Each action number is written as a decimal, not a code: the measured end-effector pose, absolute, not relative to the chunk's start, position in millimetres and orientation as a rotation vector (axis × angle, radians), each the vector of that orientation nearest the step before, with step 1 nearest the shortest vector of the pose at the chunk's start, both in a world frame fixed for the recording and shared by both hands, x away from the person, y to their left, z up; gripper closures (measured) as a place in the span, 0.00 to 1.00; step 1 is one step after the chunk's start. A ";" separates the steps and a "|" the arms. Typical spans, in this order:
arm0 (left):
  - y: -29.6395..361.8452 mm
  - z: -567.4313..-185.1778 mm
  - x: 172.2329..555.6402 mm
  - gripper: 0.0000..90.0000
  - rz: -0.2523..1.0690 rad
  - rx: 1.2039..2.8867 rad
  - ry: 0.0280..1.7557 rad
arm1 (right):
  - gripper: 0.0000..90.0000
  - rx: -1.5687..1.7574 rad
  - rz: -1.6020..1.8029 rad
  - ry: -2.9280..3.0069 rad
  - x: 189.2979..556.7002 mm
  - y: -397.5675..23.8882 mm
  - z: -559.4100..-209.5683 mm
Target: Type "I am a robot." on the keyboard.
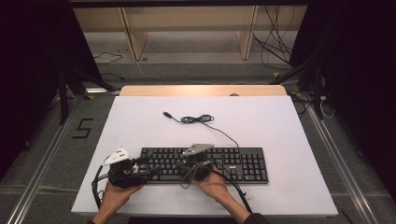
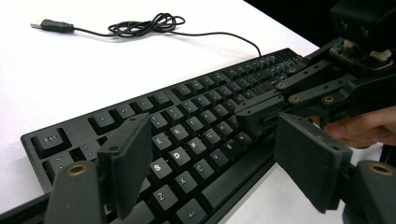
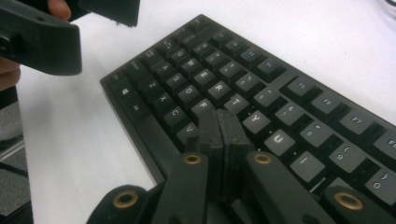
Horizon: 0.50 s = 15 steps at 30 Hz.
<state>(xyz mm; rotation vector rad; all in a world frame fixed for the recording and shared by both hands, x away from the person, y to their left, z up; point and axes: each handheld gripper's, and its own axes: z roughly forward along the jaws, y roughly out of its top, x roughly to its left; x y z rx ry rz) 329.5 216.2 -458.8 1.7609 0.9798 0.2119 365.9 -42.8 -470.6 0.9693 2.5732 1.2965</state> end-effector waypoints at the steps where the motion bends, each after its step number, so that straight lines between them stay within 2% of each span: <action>1: 216.3 -458.8 329.5 0.30 0.213 1.761 0.980 | 1.00 0.966 1.292 2.578 366.1 -42.1 -471.4; 15: 216.5 -458.7 329.6 0.30 0.215 1.762 0.978 | 1.00 0.967 1.236 2.610 367.3 -35.6 -479.0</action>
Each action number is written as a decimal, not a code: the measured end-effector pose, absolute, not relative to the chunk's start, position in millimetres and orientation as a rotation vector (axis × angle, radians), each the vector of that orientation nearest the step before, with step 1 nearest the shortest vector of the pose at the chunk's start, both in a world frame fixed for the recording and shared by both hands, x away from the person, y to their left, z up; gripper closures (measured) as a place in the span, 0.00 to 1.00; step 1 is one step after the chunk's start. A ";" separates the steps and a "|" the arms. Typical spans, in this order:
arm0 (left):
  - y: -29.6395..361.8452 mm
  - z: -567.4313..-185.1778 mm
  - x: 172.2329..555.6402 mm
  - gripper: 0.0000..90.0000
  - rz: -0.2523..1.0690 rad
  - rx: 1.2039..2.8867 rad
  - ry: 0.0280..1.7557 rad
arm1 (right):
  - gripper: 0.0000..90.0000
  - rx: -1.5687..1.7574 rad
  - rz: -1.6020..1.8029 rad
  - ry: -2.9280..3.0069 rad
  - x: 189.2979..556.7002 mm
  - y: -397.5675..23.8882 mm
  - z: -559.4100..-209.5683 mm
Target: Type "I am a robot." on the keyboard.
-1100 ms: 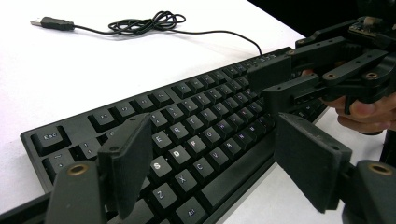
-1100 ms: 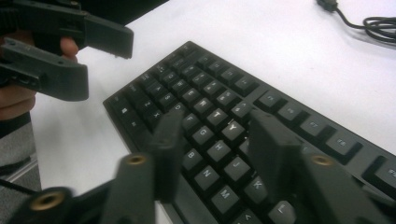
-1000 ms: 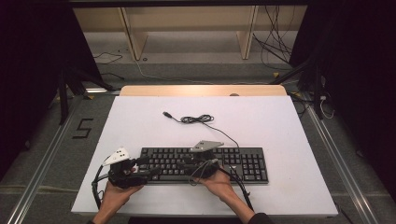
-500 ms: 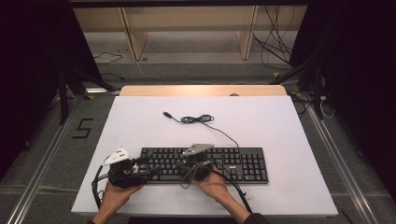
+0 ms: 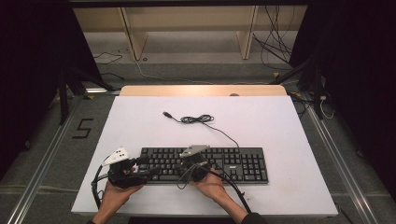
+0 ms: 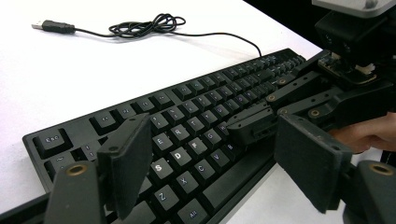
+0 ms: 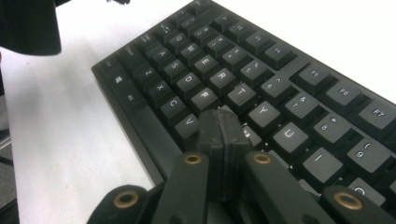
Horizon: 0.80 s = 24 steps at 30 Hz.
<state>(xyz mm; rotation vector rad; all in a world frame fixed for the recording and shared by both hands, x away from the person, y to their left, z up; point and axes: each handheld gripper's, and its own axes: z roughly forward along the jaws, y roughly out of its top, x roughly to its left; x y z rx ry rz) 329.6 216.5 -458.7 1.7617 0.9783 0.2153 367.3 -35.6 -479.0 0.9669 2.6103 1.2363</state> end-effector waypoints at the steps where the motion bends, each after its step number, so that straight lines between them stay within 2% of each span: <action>1: 216.5 -458.8 329.7 0.30 0.215 1.762 0.978 | 1.00 0.965 1.233 2.613 367.3 -35.2 -479.5; 15: 217.1 -459.0 330.0 0.30 0.219 1.763 0.979 | 1.00 0.951 1.206 2.618 363.3 -32.3 -482.8; 24: 218.2 -459.0 330.3 0.30 0.223 1.763 0.980 | 0.88 1.005 1.333 2.546 368.3 -46.0 -469.5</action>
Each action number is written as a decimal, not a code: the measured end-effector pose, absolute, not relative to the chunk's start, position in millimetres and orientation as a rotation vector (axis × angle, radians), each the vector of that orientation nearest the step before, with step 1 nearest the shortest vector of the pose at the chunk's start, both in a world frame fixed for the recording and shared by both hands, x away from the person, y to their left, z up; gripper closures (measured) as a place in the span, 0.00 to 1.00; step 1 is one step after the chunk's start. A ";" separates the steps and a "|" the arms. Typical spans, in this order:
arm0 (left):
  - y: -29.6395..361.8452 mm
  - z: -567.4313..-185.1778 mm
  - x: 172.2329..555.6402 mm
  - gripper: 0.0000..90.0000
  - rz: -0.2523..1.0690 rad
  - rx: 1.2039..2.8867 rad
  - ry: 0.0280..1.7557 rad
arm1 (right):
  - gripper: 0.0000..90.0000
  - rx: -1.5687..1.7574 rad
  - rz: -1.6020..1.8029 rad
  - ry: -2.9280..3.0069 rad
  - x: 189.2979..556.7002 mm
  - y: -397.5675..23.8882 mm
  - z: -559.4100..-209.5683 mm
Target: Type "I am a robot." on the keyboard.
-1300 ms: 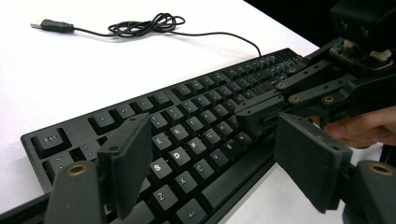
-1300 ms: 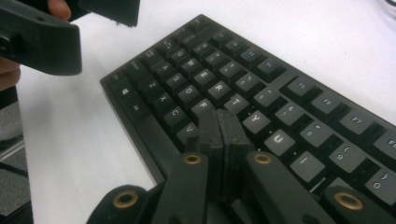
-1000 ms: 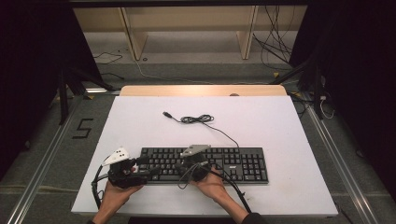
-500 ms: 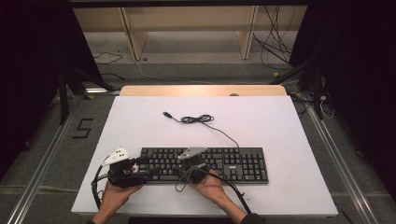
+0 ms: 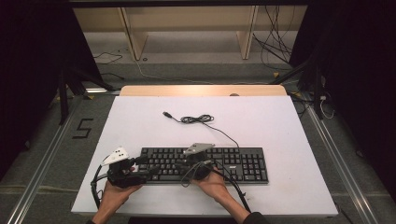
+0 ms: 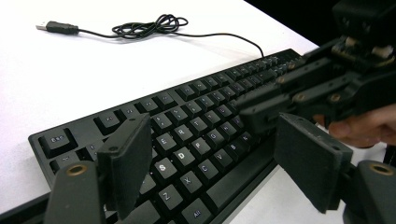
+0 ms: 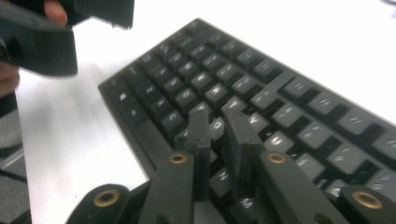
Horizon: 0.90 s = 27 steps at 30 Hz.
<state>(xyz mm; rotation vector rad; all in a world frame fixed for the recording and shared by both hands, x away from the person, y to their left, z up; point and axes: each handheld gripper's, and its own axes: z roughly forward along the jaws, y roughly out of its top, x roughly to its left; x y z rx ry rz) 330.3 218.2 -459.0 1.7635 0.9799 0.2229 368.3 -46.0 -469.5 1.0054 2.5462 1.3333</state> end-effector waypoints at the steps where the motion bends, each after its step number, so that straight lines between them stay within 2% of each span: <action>1: 218.1 -459.0 330.3 0.30 0.224 1.764 0.979 | 0.87 1.009 1.337 2.540 368.9 -47.4 -468.5; 14: 218.1 -458.9 330.1 0.30 0.224 1.761 0.978 | 0.61 1.056 1.366 2.494 375.5 -63.6 -460.3; 17: 218.3 -458.8 330.0 0.30 0.223 1.763 0.975 | 0.57 1.072 1.360 2.486 377.5 -67.3 -459.2; 21: 217.6 -458.9 330.0 0.30 0.220 1.759 0.975 | 0.47 1.098 1.339 2.476 380.3 -71.9 -457.8; 27: 217.6 -458.9 329.9 0.30 0.220 1.759 0.973 | 0.44 1.117 1.321 2.455 384.8 -78.9 -456.7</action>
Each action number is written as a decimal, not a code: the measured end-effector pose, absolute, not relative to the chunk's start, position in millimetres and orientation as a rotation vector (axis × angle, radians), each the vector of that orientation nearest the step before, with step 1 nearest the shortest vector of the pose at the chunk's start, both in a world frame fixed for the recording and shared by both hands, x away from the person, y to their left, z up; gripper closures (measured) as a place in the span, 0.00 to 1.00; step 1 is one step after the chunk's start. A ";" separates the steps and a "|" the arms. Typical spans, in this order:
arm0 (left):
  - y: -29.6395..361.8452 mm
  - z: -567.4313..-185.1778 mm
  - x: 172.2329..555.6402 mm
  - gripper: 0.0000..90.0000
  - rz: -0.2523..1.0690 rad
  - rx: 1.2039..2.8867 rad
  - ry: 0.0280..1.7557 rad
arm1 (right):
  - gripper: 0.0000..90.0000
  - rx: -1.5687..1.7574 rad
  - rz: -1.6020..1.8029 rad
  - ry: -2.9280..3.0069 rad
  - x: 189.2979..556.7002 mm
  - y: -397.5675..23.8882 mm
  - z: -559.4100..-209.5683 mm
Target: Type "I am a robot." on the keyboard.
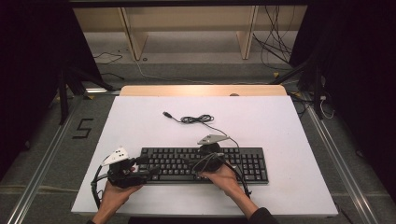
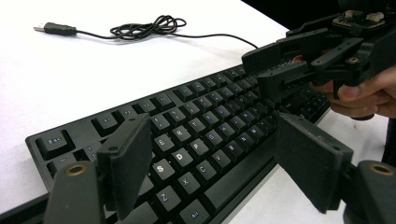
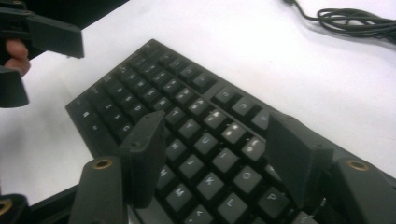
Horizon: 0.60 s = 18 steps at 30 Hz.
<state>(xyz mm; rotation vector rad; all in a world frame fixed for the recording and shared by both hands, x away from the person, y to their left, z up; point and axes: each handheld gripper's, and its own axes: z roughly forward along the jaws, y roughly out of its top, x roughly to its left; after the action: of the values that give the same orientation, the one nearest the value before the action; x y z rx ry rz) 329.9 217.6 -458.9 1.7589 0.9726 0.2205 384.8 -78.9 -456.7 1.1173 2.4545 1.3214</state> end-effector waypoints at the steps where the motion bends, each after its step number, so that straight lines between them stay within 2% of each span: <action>1: 217.6 -458.9 329.9 0.30 0.221 1.759 0.973 | 0.44 1.124 1.317 2.451 385.4 -79.9 -456.6; 3: 217.6 -458.9 329.9 0.30 0.220 1.759 0.973 | 0.49 1.123 1.311 2.448 386.6 -81.6 -456.9; 11: 217.3 -459.2 330.1 0.30 0.221 1.761 0.974 | 0.80 1.107 1.276 2.442 388.3 -84.7 -459.2; 18: 217.5 -459.2 330.2 0.30 0.221 1.761 0.975 | 0.94 1.099 1.228 2.454 388.6 -84.6 -463.0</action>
<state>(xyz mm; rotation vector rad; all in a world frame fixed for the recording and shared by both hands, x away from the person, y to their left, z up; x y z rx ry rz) 330.2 217.5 -459.2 1.7614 0.9749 0.2212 388.6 -84.6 -463.0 1.0992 2.4543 1.2282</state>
